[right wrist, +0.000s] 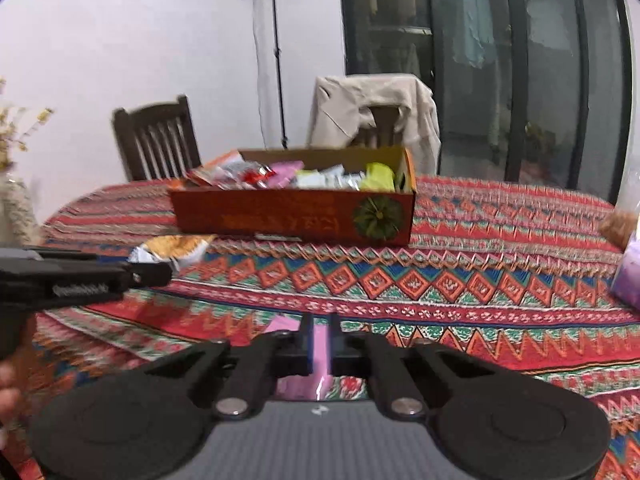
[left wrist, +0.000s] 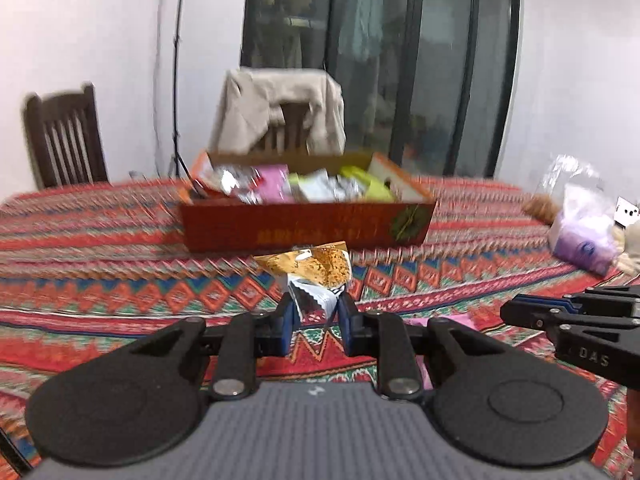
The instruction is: Organize snacks
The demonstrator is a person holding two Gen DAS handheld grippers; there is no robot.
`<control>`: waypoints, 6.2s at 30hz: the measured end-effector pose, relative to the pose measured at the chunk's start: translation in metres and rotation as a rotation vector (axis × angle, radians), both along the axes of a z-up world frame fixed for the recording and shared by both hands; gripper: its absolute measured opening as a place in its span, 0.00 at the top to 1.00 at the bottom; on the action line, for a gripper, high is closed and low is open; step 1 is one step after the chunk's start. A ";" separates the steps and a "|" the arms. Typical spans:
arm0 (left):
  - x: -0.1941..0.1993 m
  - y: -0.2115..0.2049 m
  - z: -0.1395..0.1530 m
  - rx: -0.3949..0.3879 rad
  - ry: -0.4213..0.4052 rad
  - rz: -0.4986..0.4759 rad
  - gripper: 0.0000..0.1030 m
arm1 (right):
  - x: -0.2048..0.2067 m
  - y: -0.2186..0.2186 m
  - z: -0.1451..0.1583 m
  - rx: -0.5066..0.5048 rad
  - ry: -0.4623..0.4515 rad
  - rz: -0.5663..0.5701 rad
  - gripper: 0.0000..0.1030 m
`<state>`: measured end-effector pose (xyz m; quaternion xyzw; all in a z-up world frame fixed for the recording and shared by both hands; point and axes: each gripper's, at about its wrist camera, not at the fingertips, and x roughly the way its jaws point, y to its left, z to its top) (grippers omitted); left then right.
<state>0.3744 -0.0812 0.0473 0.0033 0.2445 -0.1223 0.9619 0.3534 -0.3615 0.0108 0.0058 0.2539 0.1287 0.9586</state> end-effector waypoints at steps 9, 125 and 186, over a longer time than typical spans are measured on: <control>-0.083 0.011 0.037 -0.031 -0.091 0.013 0.78 | -0.044 -0.006 0.025 0.040 -0.030 0.004 0.86; -0.366 0.088 -0.023 0.070 -0.264 0.323 0.00 | -0.348 0.047 -0.014 -0.099 -0.252 -0.110 0.00; -0.378 0.090 -0.026 0.079 -0.269 0.277 0.00 | -0.366 0.052 -0.017 -0.012 -0.267 -0.098 0.00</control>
